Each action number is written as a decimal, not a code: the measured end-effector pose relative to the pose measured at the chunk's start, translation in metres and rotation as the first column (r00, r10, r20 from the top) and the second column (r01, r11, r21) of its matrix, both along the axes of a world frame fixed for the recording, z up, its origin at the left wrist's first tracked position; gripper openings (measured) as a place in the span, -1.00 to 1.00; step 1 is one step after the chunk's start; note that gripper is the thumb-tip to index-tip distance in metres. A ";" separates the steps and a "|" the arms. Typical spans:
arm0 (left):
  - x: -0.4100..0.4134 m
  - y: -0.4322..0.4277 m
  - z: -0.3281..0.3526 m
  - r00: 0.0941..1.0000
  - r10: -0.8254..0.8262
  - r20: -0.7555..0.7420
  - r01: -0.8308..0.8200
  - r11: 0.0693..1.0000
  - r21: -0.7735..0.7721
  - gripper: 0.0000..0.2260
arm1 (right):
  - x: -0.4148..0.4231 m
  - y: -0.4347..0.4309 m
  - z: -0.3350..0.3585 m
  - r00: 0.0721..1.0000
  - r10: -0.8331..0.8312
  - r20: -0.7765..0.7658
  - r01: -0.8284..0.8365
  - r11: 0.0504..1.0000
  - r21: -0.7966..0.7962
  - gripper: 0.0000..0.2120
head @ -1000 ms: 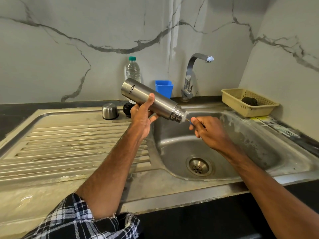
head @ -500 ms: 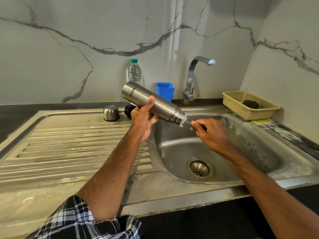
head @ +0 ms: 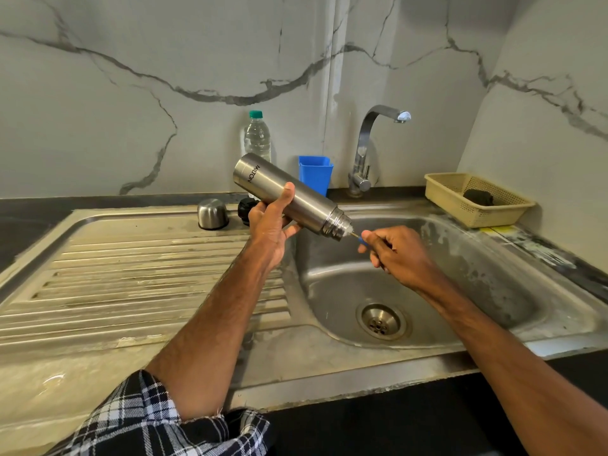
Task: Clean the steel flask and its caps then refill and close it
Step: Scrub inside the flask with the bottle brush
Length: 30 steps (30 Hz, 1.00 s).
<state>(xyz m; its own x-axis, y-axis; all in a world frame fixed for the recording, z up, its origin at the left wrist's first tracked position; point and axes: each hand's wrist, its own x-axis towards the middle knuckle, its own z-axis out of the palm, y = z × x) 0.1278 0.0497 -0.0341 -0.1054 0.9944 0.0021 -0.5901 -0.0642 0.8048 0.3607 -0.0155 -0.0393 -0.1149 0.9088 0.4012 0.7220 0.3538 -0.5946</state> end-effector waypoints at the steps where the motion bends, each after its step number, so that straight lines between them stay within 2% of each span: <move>1: 0.001 -0.001 0.000 1.000 -0.002 -0.017 0.002 1.000 0.002 -0.54 | 0.000 -0.001 0.000 1.000 0.009 0.026 -0.008 0.999 -0.044 -0.65; 2: 0.002 -0.001 0.000 1.000 -0.002 -0.026 0.003 1.000 0.004 -0.56 | 0.000 -0.001 0.001 1.000 0.016 0.026 -0.015 0.998 -0.062 -0.65; 4: 0.003 -0.001 0.000 1.000 0.001 -0.019 -0.001 1.000 0.003 -0.55 | 0.000 0.000 0.001 0.999 0.015 -0.051 -0.017 0.999 -0.046 -0.78; 5: 0.003 -0.001 0.000 1.000 0.003 -0.015 -0.003 1.000 0.002 -0.54 | 0.000 0.000 0.002 0.996 0.007 -0.084 -0.008 1.000 -0.015 -0.86; 8: 0.002 0.000 0.000 1.000 0.002 -0.009 -0.002 1.000 -0.007 -0.50 | -0.002 -0.002 0.004 0.995 -0.011 -0.097 0.019 0.997 0.077 -0.91; 10: 0.001 -0.001 0.000 1.000 0.004 -0.004 -0.004 1.000 -0.012 -0.48 | -0.004 -0.003 0.004 0.988 0.029 -0.149 -0.032 0.999 -0.020 -0.96; 12: 0.002 -0.002 0.001 1.000 0.002 -0.003 -0.002 1.000 -0.014 -0.45 | -0.003 -0.002 0.002 0.984 0.100 -0.146 -0.120 0.983 -0.139 -0.80; 14: 0.002 -0.002 0.001 1.000 -0.006 -0.012 0.005 1.000 -0.013 -0.45 | -0.001 0.000 -0.001 0.963 0.161 -0.214 -0.212 0.947 -0.241 -0.68; 17: 0.001 -0.002 0.002 1.000 -0.011 -0.028 0.011 1.000 -0.009 -0.50 | 0.003 0.004 -0.005 0.950 0.161 -0.266 -0.244 0.916 -0.318 -0.67; 21: -0.005 -0.001 0.003 1.000 0.016 -0.011 -0.017 1.000 -0.007 -0.59 | 0.011 0.005 -0.001 0.987 0.118 -0.105 -0.138 0.969 -0.207 -0.86; 25: -0.012 0.001 0.004 0.996 0.061 0.072 -0.059 0.998 -0.029 -0.58 | 0.024 0.007 0.001 1.000 0.003 0.009 -0.002 0.994 -0.110 -0.86; 30: 0.004 -0.005 0.005 0.997 0.026 0.077 -0.025 1.000 -0.011 -0.64 | 0.004 0.007 0.000 0.996 -0.075 -0.046 0.074 0.997 -0.015 -0.84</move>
